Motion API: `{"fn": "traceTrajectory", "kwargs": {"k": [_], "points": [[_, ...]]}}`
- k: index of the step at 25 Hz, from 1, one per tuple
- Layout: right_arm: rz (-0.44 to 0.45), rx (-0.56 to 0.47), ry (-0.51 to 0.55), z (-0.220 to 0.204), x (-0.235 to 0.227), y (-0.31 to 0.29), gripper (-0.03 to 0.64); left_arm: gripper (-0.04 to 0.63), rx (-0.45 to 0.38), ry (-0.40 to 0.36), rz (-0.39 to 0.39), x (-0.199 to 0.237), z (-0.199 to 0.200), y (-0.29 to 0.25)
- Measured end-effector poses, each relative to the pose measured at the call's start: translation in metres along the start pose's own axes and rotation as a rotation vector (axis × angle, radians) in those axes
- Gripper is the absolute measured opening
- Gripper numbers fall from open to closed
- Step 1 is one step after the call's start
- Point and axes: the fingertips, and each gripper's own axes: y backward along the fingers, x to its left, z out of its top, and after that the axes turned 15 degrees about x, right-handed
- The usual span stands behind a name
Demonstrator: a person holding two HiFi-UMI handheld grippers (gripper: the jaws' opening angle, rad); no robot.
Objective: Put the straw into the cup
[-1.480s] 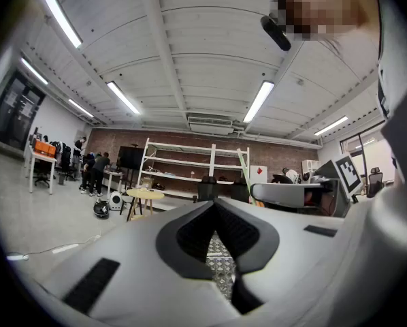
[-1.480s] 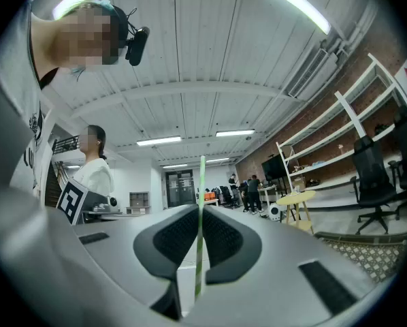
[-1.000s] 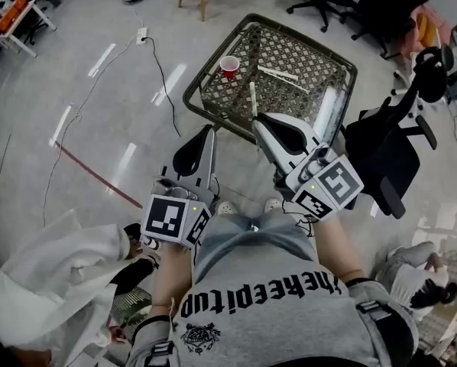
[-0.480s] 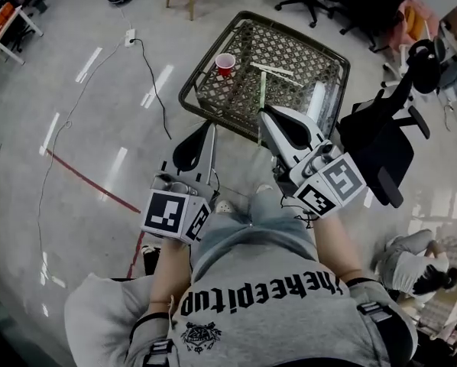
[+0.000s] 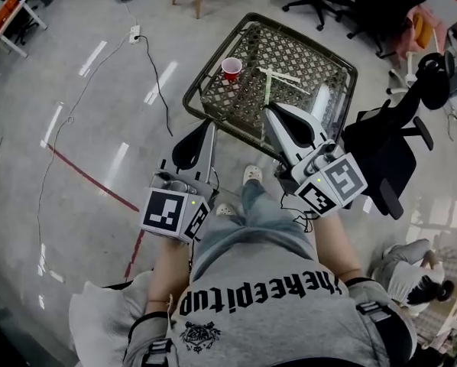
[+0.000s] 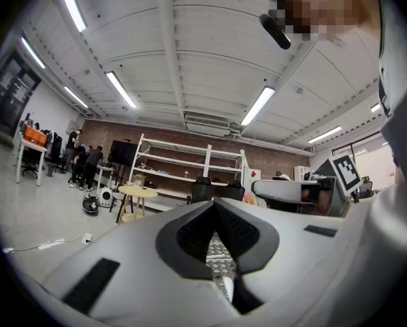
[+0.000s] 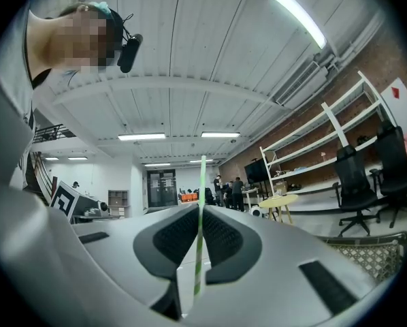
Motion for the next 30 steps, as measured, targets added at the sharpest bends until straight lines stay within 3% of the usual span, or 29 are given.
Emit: {"fn": "traceTrajectory", "kwargs": {"k": [30], "points": [[0.169,0.018,-0.021,0.027,-0.148,-0.104,0.047,0.032,0.008,0.039,0.165,0.061,0.031,-0.146]]}}
